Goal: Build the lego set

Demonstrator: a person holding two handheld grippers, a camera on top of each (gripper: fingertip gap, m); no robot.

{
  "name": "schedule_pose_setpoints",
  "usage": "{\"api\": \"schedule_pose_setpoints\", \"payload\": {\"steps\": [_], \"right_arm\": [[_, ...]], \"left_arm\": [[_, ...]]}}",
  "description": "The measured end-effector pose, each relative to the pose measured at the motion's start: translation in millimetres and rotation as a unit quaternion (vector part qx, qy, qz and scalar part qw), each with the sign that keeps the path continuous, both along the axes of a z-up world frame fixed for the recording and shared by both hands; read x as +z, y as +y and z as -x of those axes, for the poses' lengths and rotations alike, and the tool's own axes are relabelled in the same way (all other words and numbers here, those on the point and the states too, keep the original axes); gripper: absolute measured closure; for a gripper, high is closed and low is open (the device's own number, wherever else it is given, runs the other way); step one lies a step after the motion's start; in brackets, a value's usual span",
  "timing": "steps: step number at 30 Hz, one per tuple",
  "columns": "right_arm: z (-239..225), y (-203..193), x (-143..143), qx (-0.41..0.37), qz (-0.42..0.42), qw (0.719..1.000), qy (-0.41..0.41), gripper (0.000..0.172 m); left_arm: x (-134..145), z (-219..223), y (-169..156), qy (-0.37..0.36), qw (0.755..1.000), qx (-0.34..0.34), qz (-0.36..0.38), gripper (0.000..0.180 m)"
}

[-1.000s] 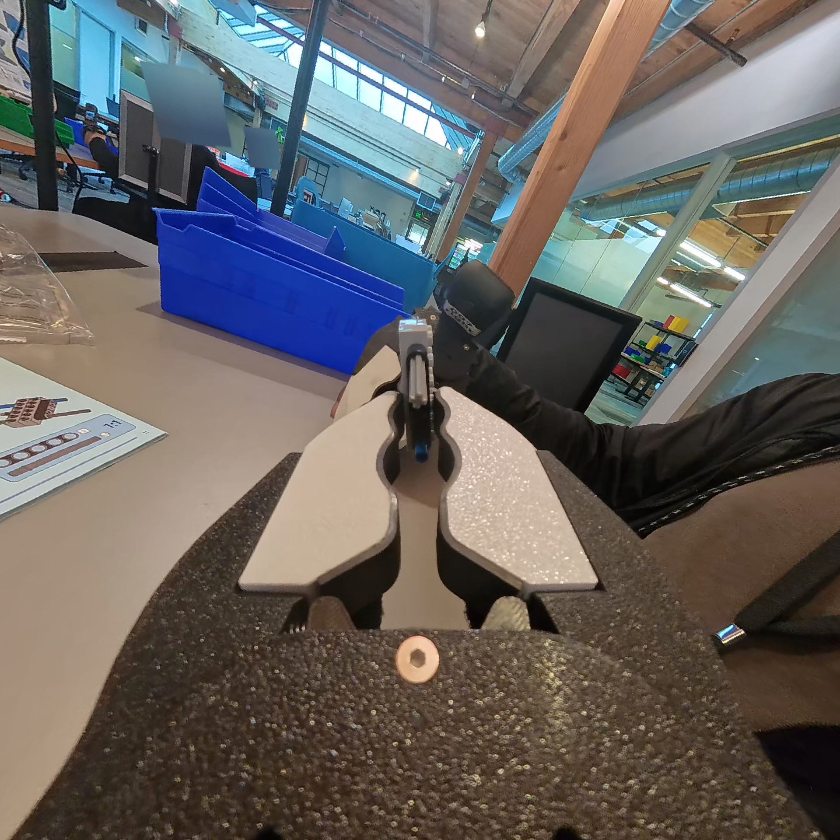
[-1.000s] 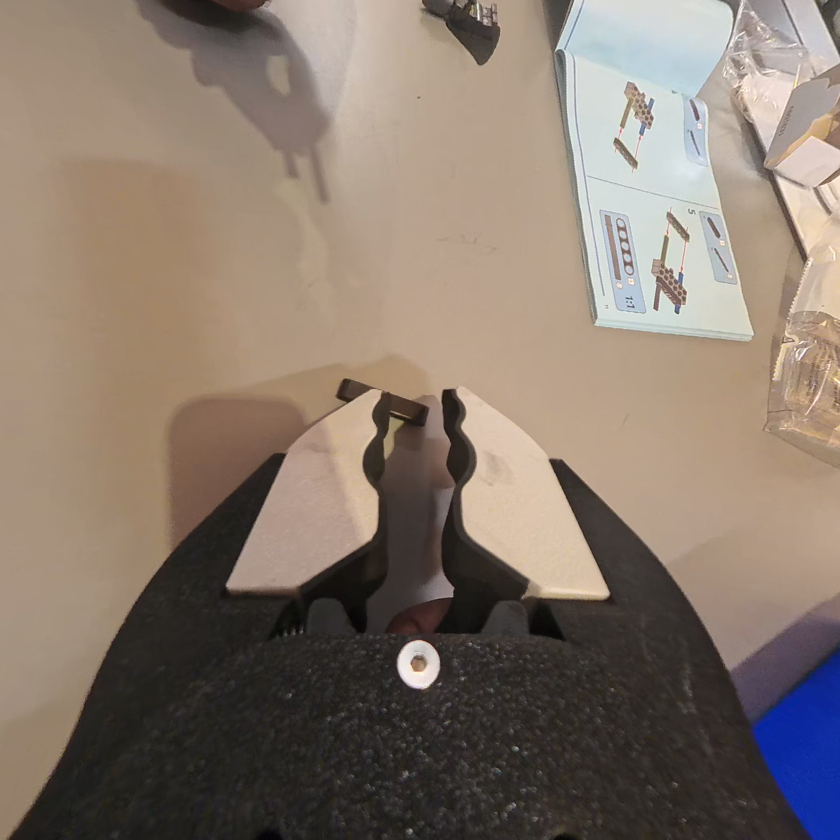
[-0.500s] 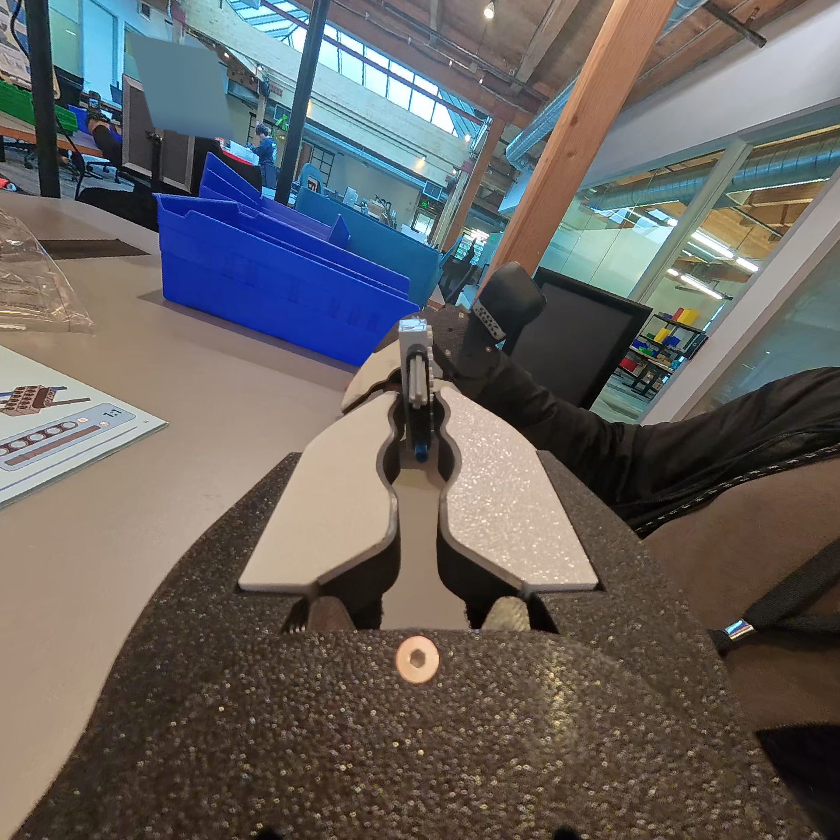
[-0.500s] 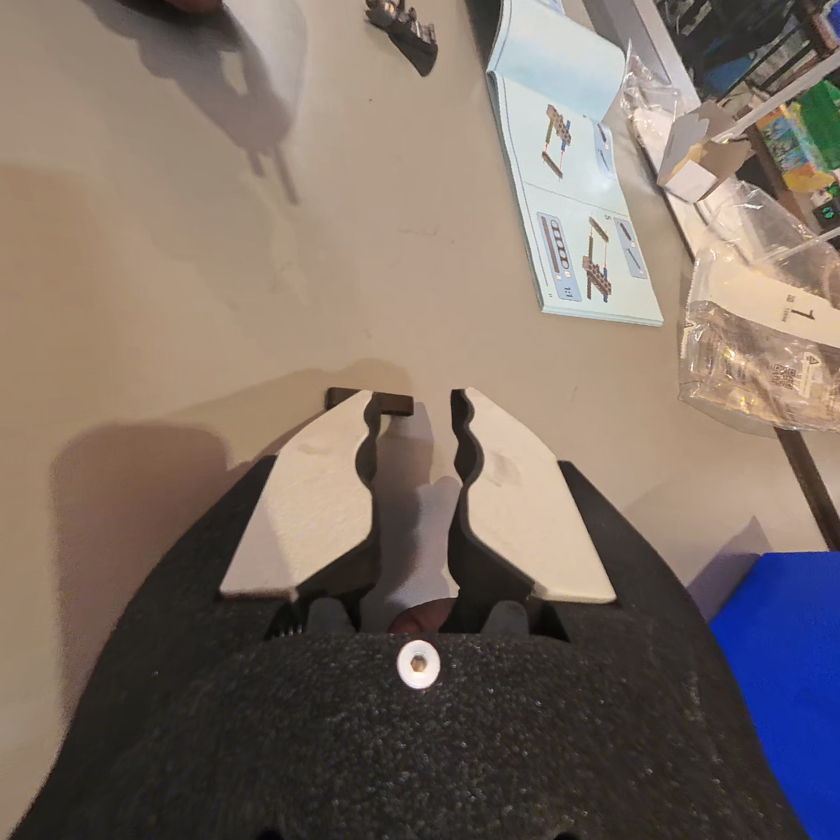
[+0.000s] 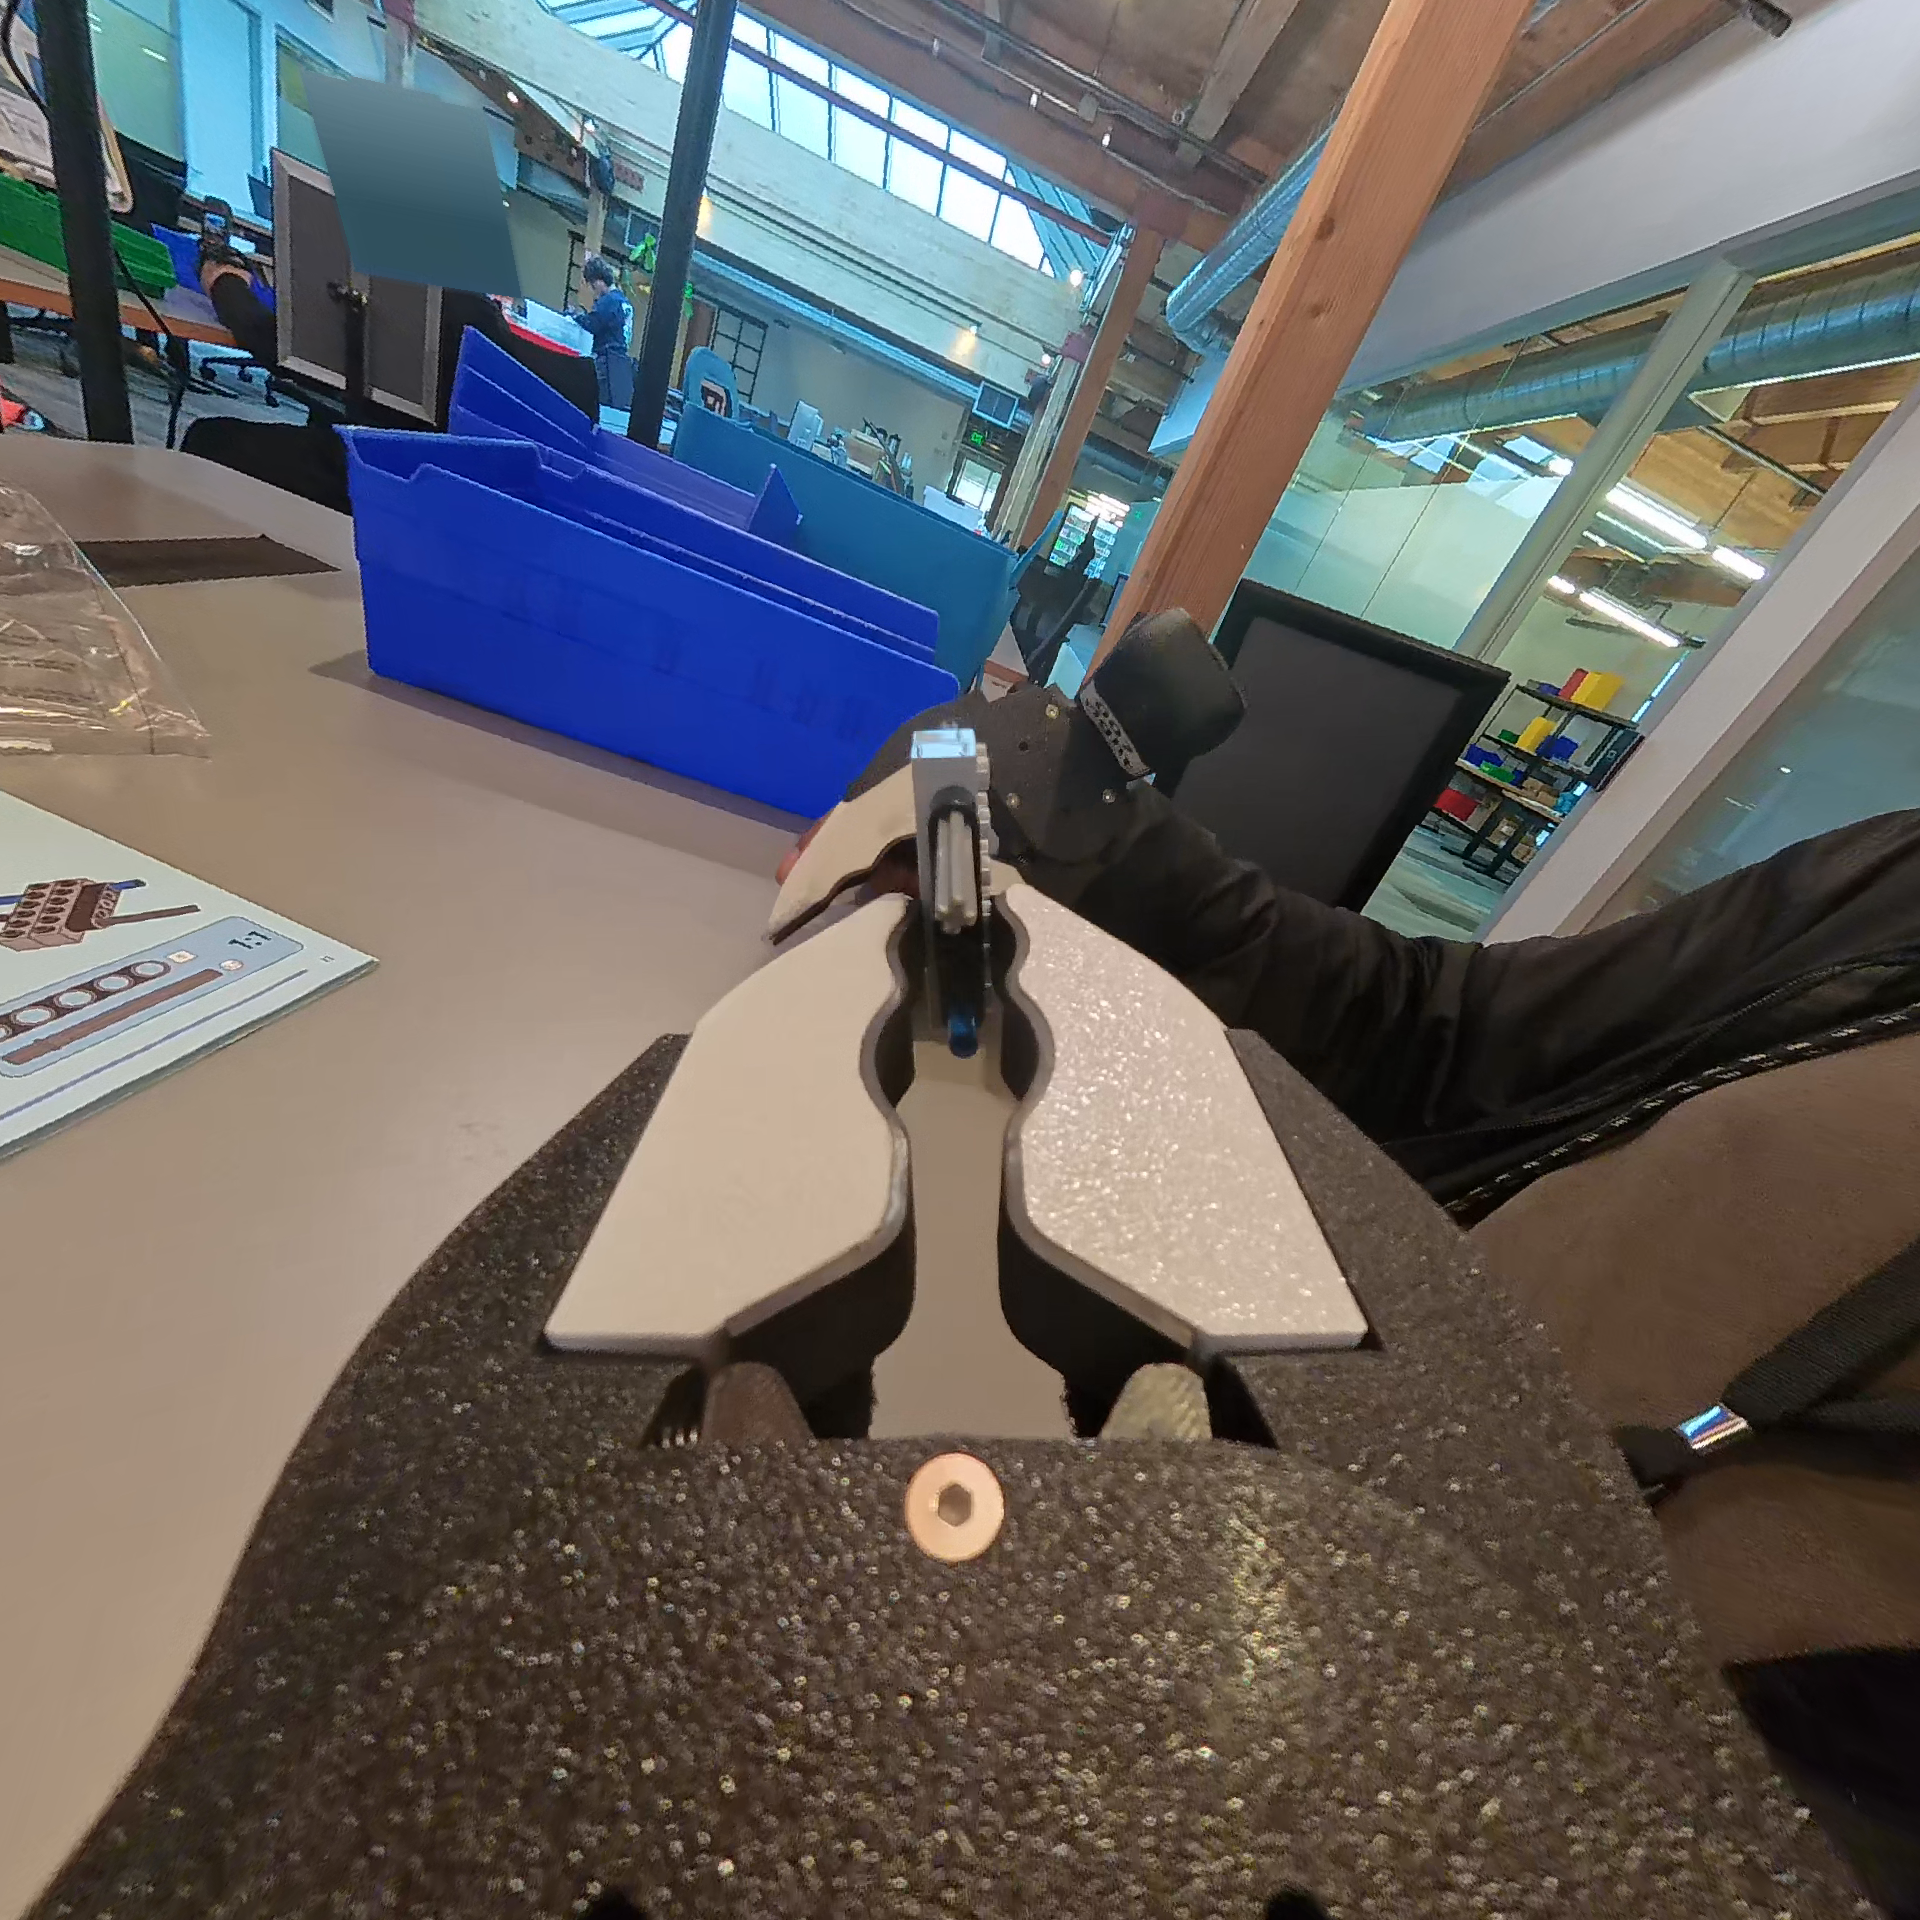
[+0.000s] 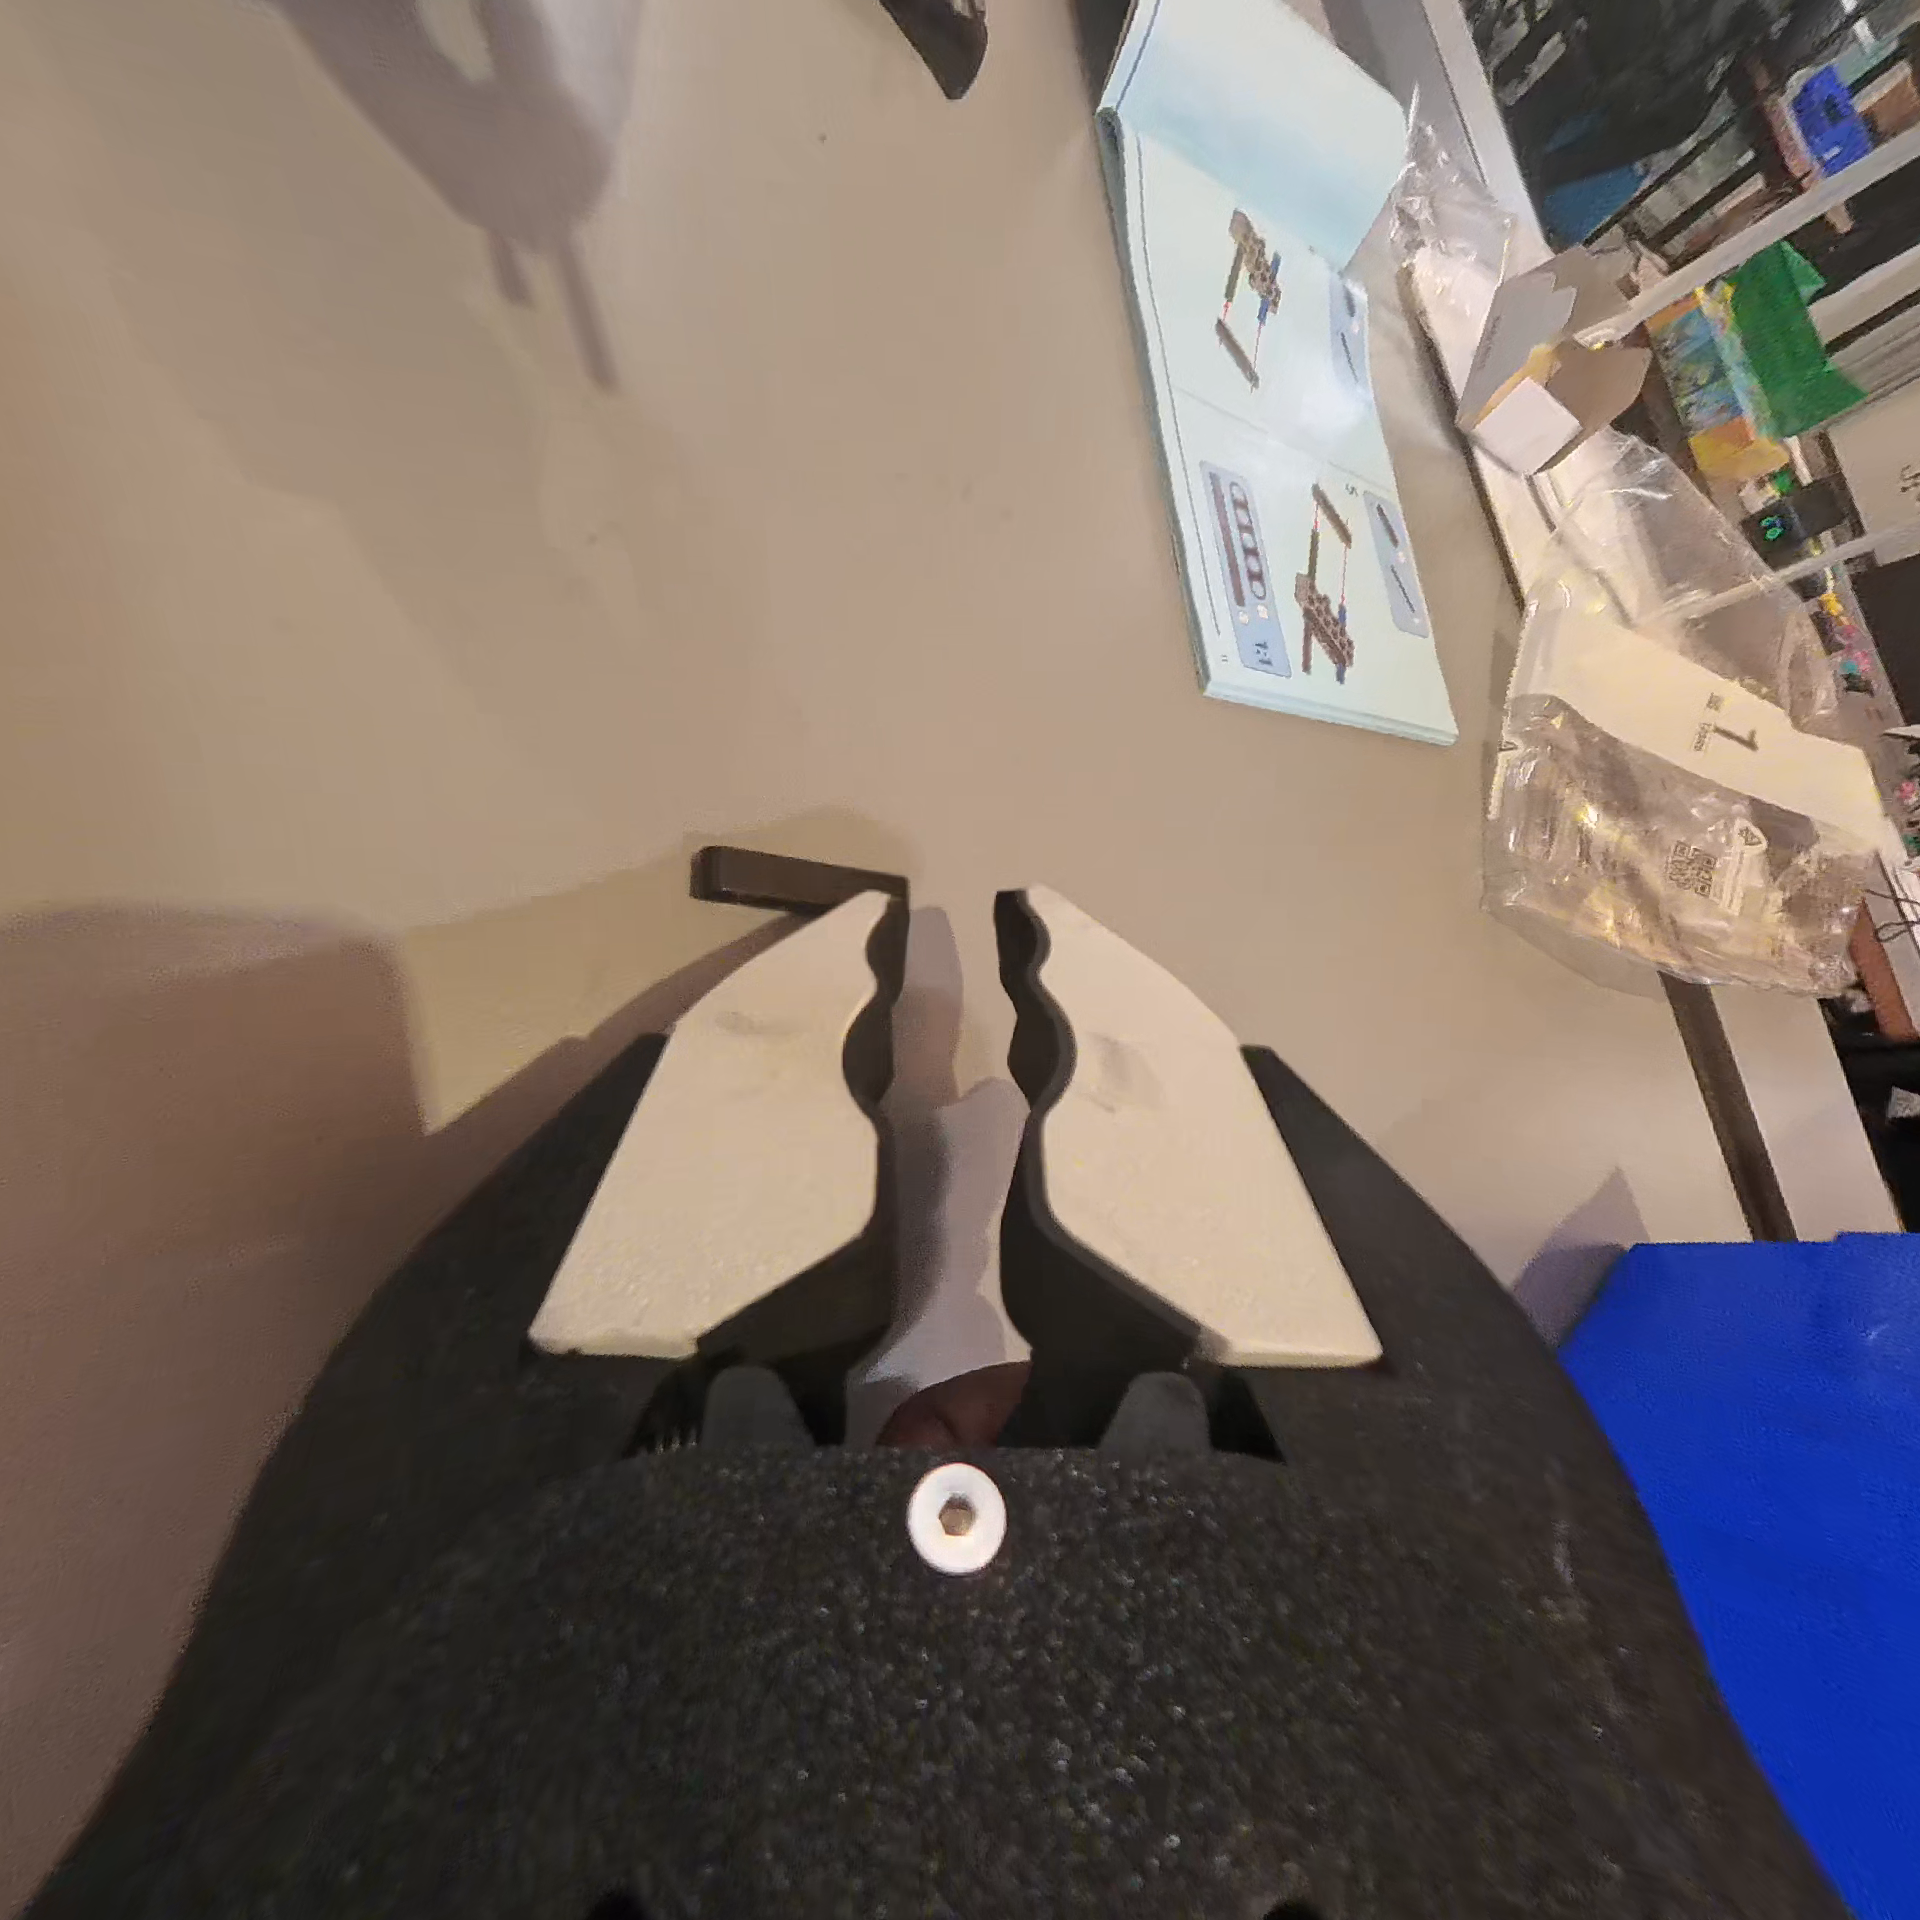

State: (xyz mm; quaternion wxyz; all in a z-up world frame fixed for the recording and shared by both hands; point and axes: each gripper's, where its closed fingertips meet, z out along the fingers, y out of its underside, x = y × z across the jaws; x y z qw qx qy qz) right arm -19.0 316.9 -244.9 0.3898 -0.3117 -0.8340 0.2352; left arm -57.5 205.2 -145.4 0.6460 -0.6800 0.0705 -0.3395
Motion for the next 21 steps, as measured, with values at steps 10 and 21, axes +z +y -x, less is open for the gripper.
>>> {"api": "schedule_pose_setpoints", "payload": {"steps": [10, 21], "right_arm": [[-4, -6, 1, 0.053, 0.019, 0.997, -0.048, 0.14], [-2, -21, -9, 0.186, -0.162, 0.949, -0.195, 0.136]], "left_arm": [[-1, 2, 1, -0.004, 1.0, 0.004, 0.004, 0.169], [-2, 2, 1, 0.001, 1.0, 0.003, 0.007, 0.169]]}}
